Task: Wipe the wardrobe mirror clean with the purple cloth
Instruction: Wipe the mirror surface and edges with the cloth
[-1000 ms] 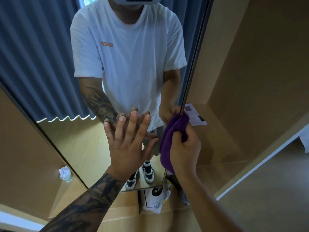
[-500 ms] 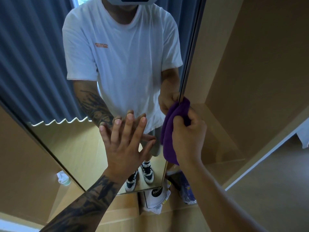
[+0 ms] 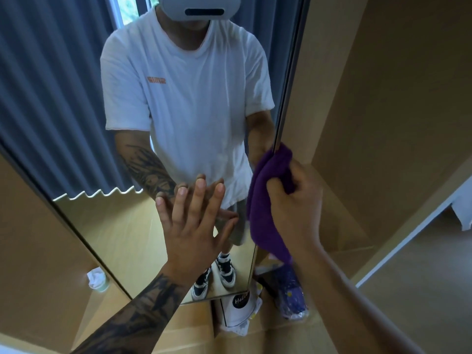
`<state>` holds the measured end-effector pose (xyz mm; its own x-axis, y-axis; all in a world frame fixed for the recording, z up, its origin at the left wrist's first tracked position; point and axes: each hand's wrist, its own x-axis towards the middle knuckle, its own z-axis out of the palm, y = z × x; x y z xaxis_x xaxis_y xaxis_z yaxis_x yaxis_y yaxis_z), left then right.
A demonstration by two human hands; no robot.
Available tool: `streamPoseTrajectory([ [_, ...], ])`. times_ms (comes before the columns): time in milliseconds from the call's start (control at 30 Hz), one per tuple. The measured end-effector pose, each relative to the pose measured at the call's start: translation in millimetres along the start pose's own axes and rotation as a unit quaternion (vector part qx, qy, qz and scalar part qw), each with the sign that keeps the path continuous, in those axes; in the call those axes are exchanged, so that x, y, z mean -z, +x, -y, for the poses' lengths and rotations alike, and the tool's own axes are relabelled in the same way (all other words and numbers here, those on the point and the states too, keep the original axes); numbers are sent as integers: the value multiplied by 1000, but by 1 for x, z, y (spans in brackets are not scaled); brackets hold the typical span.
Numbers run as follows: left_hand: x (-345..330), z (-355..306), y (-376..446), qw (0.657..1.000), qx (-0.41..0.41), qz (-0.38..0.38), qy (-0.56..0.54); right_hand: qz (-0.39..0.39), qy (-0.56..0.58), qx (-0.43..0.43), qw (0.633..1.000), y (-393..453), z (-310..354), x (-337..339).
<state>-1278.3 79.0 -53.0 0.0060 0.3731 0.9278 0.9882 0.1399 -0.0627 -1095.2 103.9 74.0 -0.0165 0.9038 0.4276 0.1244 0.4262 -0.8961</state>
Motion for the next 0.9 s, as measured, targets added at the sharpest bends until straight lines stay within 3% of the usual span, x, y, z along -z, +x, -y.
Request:
streamPoseTrajectory([
  [167, 9, -8, 6, 1000, 19, -4, -22, 14, -27, 36, 999, -2, -12, -4],
  [367, 32, -11, 21, 999, 29, 14, -16, 48, -85, -43, 994, -44, -73, -5],
  [600, 43, -11, 57, 999, 38, 15, -20, -8, -25, 59, 998, 4, 5, -2],
  [733, 38, -13, 61, 999, 32, 18, -17, -27, -32, 89, 995, 13, 7, -8],
  [900, 32, -10, 57, 1000, 26, 13, -8, 9, -81, 7, 997, -32, -58, -10],
])
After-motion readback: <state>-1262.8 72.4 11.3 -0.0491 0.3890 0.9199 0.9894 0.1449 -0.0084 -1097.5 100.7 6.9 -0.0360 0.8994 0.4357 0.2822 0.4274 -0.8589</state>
